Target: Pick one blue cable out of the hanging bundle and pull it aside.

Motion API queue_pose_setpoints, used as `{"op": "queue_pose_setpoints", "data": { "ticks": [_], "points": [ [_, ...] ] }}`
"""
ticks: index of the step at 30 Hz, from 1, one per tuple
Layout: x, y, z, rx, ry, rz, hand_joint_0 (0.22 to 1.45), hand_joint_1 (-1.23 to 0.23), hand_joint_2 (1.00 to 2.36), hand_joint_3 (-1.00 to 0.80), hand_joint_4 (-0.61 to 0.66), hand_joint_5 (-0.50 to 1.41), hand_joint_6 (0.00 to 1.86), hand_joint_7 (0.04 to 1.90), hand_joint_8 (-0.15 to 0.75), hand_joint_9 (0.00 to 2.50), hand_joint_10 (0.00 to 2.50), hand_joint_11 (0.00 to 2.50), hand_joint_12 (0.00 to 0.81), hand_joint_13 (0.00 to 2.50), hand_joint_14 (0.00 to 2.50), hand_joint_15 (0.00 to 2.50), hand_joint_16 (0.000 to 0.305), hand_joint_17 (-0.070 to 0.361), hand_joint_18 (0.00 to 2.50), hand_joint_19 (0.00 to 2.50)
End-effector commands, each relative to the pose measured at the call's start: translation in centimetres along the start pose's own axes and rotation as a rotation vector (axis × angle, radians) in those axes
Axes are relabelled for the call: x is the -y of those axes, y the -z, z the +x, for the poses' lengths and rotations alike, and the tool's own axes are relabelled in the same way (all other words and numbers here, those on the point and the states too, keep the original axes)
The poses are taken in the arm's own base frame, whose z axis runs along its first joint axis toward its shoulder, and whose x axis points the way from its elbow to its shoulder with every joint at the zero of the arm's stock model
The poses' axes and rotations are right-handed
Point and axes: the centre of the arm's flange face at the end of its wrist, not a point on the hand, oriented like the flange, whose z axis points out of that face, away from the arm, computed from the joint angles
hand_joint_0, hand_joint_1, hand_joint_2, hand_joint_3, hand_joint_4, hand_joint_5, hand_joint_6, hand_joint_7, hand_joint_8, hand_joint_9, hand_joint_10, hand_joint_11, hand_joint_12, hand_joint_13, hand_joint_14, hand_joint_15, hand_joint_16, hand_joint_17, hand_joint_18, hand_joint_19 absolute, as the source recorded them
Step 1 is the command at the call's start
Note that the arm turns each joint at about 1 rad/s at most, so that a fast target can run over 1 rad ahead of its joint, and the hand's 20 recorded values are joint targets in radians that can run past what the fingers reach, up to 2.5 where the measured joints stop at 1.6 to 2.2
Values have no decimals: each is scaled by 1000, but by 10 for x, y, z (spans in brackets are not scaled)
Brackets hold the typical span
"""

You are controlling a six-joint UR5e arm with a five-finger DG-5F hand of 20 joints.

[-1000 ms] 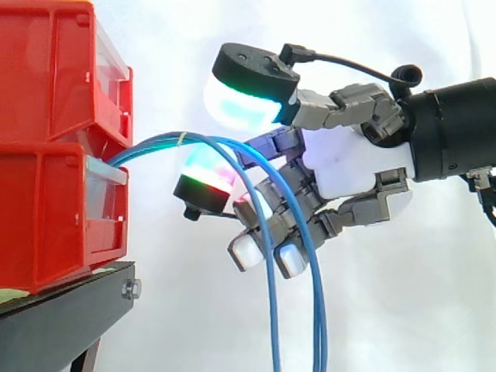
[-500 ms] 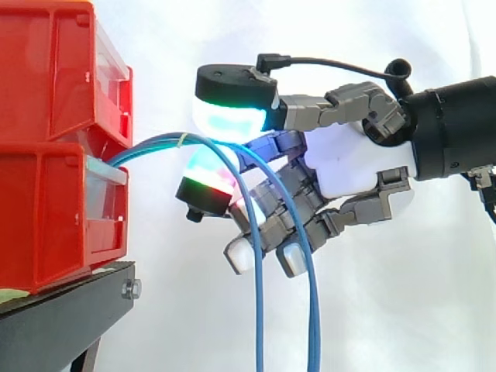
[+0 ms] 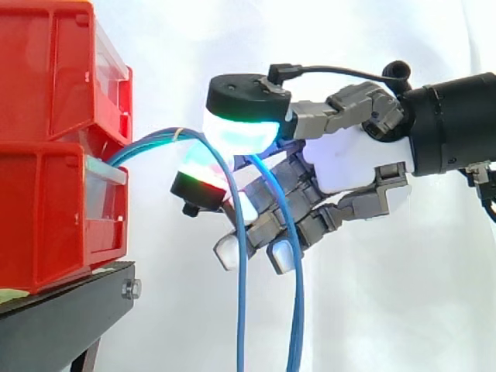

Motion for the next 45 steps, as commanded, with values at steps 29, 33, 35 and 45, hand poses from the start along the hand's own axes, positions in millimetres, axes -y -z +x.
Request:
{"op": "queue_pose_setpoints", "data": {
  "ticks": [29,33,35,45],
  "points": [
    [-2,1,-4,1,15,0,653,-827,1012,-332,164,-185,895,1072,324,866,18,767,366,824,16,471,50,112,979,563],
    [-1,1,-2,0,16,1,770,-887,1000,-500,100,-197,906,1073,310,838,18,760,346,806,15,443,48,109,956,477],
    [-1,1,-3,1,16,3,771,-891,1000,-500,118,-199,909,1032,308,837,18,762,348,806,15,439,48,108,955,476],
    [-3,1,-4,1,15,0,496,-681,1000,-500,202,-183,892,996,346,863,16,739,386,815,14,459,54,121,987,538]
  ]
}}
